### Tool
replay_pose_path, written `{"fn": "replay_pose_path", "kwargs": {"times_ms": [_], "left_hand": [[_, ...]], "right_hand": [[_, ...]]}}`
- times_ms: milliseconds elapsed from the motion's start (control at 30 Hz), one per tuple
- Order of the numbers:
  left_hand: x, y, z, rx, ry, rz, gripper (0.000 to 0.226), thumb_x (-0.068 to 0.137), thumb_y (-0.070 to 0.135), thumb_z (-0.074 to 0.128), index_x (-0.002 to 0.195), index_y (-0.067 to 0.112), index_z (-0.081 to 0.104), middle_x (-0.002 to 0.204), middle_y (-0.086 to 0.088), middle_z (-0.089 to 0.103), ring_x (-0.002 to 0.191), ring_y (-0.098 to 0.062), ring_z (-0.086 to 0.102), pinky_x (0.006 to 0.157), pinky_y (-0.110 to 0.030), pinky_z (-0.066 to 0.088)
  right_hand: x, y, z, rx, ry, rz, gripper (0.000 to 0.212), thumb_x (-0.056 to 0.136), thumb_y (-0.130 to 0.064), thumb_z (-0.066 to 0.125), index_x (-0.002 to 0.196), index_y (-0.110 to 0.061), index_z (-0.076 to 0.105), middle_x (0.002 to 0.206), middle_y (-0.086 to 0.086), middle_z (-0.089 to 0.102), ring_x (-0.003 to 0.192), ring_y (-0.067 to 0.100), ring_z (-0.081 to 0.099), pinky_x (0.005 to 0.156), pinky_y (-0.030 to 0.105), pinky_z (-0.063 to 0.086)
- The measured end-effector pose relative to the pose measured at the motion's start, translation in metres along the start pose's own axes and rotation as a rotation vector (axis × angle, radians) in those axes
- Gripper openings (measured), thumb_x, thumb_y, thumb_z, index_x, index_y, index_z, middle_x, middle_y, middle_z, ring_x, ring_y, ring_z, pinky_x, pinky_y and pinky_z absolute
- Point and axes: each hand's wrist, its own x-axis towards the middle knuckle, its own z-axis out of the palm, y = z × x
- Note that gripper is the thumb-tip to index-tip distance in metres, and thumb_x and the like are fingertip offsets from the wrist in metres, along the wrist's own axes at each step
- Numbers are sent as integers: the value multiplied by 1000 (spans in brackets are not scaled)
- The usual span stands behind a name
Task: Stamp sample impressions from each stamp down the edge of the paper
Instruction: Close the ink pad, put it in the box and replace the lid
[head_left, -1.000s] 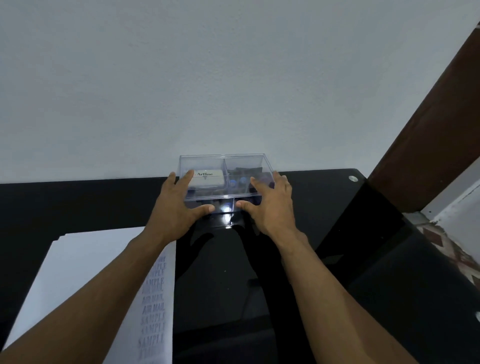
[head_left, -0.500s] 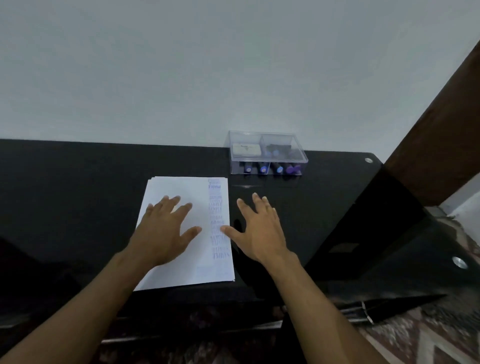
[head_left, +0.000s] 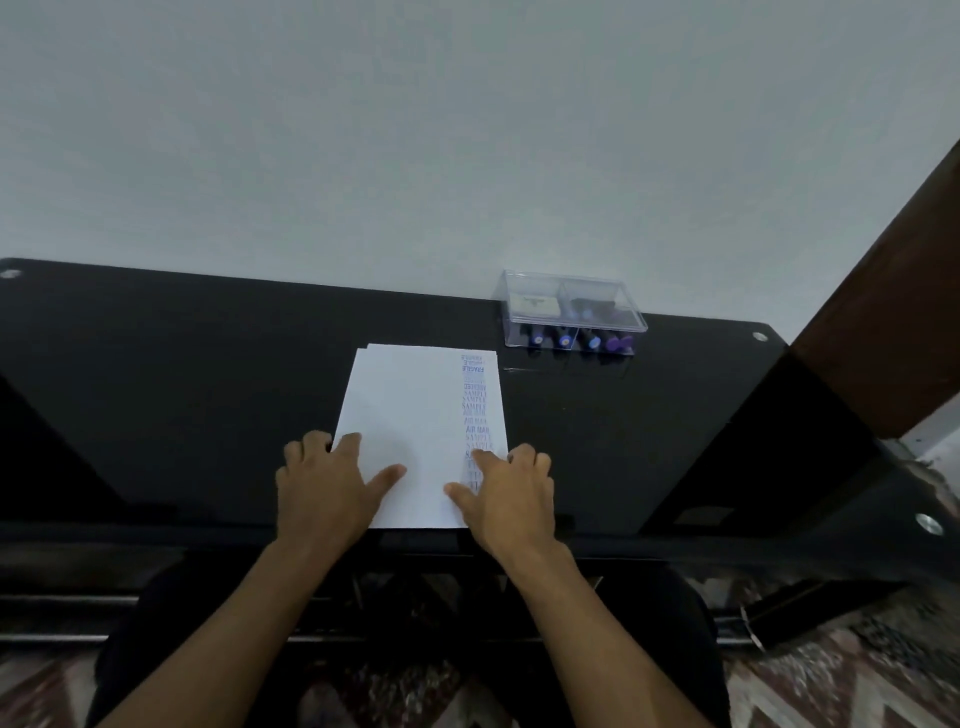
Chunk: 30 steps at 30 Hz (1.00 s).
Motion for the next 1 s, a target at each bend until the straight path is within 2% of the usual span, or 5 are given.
{"fn": "replay_pose_path", "kwargs": {"times_ms": [500, 667, 733, 833, 1000], "left_hand": [[32, 13, 5, -297, 16, -168, 50, 89, 27, 74, 133, 11, 57, 123, -15, 58, 120, -37, 51, 88, -37, 41], [47, 9, 2, -376, 28, -272, 11, 78, 11, 68, 84, 10, 58, 86, -6, 66, 83, -30, 61, 71, -41, 55], [51, 9, -1, -382, -11, -317, 6, 74, 7, 62, 79, 8, 58, 81, -9, 65, 78, -32, 62, 72, -46, 58], [53, 11, -6, -418, -42, -343, 5, 76, 6, 59, 80, 6, 61, 86, -13, 66, 80, -35, 63, 71, -47, 58], [48, 26, -14, -424, -93, -333, 23, 86, 7, 57, 109, 6, 59, 126, -23, 46, 83, -33, 56, 60, -38, 46]], "right_hand": [[15, -4, -1, 265, 51, 200, 51, 81, -44, 76, 125, -23, 58, 117, 3, 44, 110, 21, 39, 93, 35, 46], [22, -3, -7, 299, 10, 269, 58, 75, -41, 82, 123, -22, 57, 120, 6, 46, 113, 25, 42, 95, 36, 41], [27, -1, -10, 322, -31, 286, 60, 72, -41, 84, 124, -26, 57, 123, 7, 45, 116, 26, 42, 98, 37, 39], [29, 1, -8, 339, -62, 277, 63, 71, -41, 85, 126, -30, 57, 126, 7, 43, 119, 27, 41, 101, 36, 38], [28, 2, -4, 317, -48, 246, 62, 74, -40, 83, 131, -32, 58, 126, 4, 41, 119, 25, 40, 104, 36, 38]]}}
